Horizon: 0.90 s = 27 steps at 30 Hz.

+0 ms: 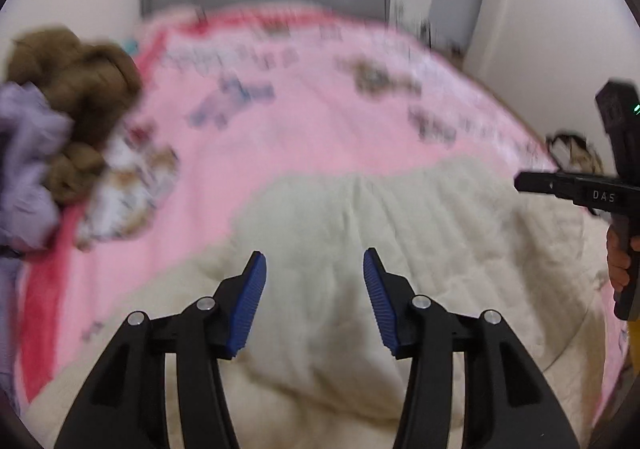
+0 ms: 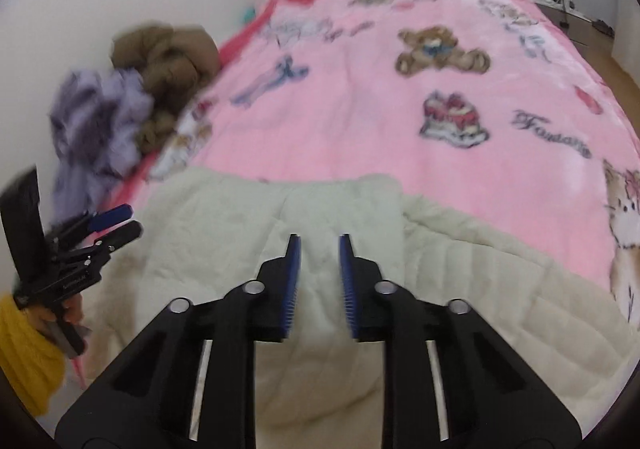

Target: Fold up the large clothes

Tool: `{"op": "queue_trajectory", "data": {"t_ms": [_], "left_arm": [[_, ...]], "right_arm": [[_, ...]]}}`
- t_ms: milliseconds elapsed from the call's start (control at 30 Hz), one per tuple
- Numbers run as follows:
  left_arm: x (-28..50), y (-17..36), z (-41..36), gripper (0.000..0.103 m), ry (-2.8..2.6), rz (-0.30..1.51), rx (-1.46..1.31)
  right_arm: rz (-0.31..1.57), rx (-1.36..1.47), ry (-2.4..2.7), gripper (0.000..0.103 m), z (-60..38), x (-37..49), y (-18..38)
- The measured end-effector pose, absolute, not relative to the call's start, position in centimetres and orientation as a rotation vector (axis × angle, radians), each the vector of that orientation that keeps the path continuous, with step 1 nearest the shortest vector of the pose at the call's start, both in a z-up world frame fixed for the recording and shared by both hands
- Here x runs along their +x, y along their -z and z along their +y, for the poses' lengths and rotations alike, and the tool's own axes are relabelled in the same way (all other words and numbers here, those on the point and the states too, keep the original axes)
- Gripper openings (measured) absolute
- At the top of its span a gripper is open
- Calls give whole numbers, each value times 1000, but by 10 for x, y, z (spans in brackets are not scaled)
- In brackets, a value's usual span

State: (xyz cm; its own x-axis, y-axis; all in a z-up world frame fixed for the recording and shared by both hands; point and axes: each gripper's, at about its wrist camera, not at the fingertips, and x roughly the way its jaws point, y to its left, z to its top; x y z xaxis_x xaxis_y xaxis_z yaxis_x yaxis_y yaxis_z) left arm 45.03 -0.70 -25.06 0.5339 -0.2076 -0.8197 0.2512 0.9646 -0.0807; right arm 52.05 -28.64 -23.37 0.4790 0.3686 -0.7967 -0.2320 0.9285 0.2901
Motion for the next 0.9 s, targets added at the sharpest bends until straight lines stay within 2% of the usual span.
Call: {"op": "queue_trajectory", "data": {"t_ms": [167,267,467,600,633,667,700,767,800,900], "left_arm": [[457,281,-16,50,243,1080,18],[448,300,-12,50,232,1113,15],[446,319,-24,50,201,1123,130],[442,312,-35,50,156,1096,215],[438,304,-37,50,129,1081,233],[434,296,-40,54,105,1066,241],[429,286,-43,65,84,1042,237],[409,261,-49,83,47,937,202],[399,251,-54,86,39,881,189],[375,230,-75,88,10,785,180]], "right_arm": [[1095,79,-278,14,-278,524,266],[1129,-15,-224,0,-272,527,282],[1216,27,-213,0,-282,538,322],[1180,1,-214,0,-278,537,321],[1152,19,-222,3,-280,532,314],[1123,40,-227,12,-285,526,305],[1063,87,-244,20,-294,514,287],[930,182,-241,72,-317,486,255],[878,197,-207,76,-328,474,244],[768,281,-109,75,-375,427,216]]}}
